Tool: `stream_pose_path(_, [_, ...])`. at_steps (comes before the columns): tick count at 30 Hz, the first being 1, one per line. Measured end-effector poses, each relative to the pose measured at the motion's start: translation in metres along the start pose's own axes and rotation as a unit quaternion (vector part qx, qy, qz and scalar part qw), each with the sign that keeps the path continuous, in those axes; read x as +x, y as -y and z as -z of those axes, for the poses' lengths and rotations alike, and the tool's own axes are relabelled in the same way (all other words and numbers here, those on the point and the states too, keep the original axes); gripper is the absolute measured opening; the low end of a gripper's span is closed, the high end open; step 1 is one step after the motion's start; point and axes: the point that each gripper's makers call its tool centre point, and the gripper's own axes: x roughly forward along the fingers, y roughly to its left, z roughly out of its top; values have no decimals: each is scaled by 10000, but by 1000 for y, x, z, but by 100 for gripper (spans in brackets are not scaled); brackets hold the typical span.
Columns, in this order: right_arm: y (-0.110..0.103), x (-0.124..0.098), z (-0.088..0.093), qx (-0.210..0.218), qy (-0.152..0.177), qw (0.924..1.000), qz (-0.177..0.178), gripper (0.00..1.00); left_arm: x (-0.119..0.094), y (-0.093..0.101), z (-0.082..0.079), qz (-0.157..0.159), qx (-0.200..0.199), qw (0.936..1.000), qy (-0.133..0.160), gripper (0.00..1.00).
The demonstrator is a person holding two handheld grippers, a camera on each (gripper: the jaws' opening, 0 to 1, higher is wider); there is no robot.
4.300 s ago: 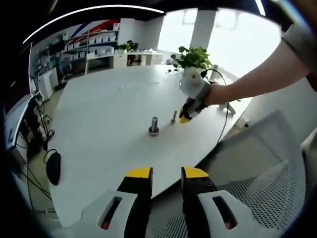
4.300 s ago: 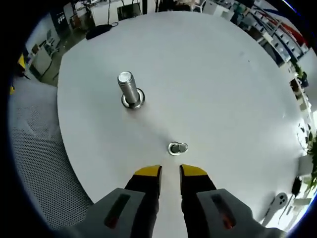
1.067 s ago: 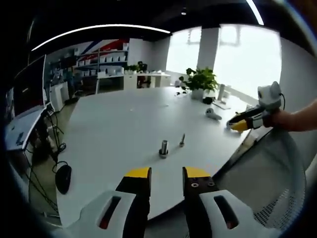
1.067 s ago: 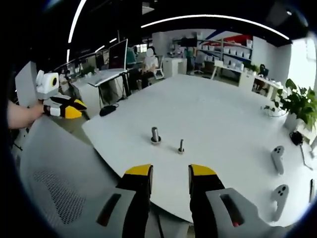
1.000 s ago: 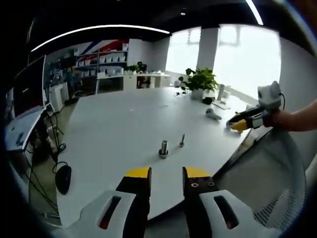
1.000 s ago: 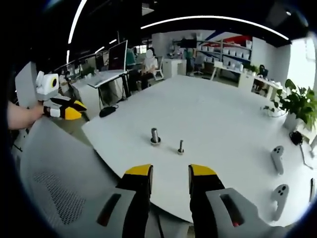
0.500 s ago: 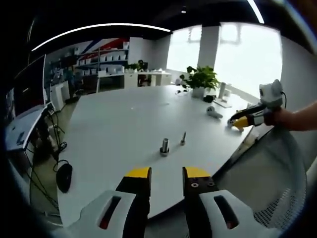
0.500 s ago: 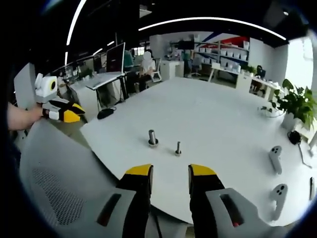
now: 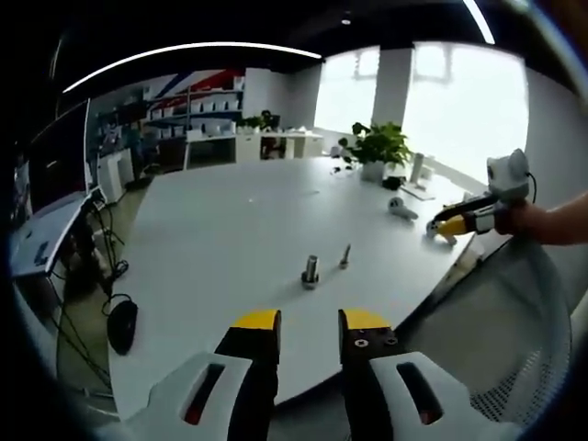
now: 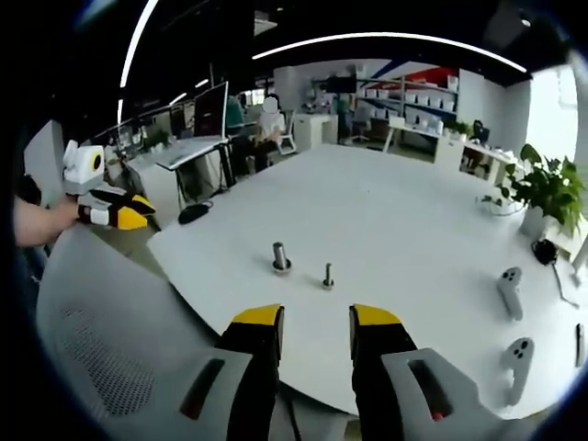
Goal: Place the washer onto the threaded stud by aligning its center hole with the stud, sliding it down to the base, and recovering from edge contact or off-axis alignment until the washer reaches the visible bottom stop.
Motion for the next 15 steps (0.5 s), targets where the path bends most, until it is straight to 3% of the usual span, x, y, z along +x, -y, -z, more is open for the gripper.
stream_pose_path(15, [1, -2, 0, 59, 46, 10000, 13, 30, 1, 0, 8, -27, -28, 9998, -219, 23])
